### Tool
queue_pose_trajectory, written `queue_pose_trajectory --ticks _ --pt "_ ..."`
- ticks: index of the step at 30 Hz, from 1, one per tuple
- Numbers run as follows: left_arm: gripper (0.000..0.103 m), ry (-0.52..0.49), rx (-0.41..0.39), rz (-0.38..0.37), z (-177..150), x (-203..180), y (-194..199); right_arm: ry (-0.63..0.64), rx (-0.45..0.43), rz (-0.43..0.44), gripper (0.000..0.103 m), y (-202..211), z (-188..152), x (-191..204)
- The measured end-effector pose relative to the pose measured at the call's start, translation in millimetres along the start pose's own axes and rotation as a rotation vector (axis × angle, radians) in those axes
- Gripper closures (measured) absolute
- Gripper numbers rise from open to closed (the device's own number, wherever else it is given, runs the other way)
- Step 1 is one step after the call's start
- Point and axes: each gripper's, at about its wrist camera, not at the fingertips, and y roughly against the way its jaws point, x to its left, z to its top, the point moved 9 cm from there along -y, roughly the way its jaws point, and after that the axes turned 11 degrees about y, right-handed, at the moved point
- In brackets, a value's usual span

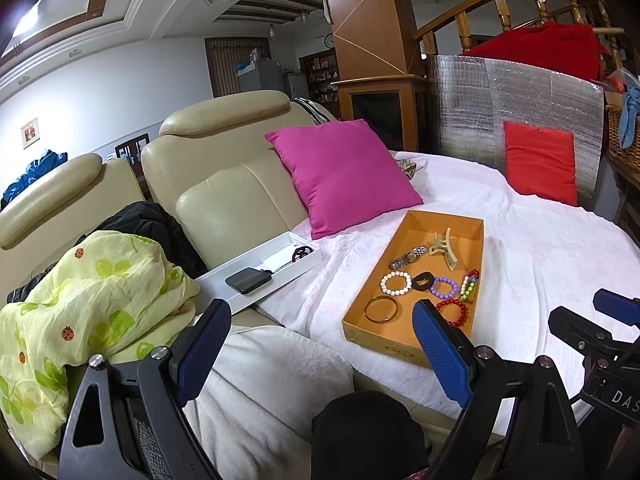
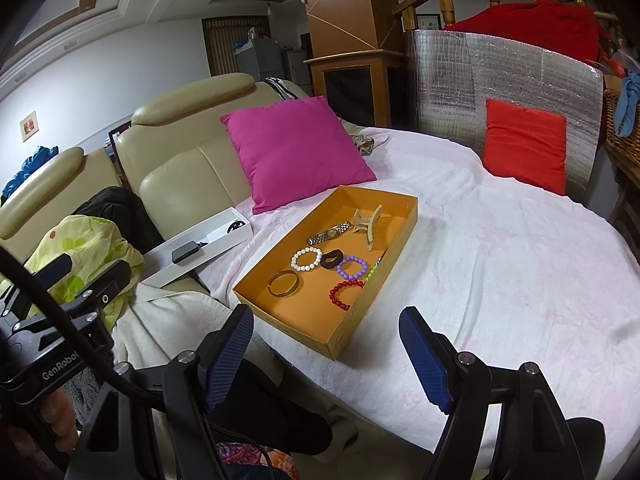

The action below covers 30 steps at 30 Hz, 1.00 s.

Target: Organize jewelry

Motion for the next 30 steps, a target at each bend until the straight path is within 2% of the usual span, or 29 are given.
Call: queue_pose_trajectory --ticks 30 --pt "0.011 0.002 0.013 -0.001 -3.3 3.0 -3.5 -0.009 0.01 0.002 0.024 -3.6 -3.6 1.1"
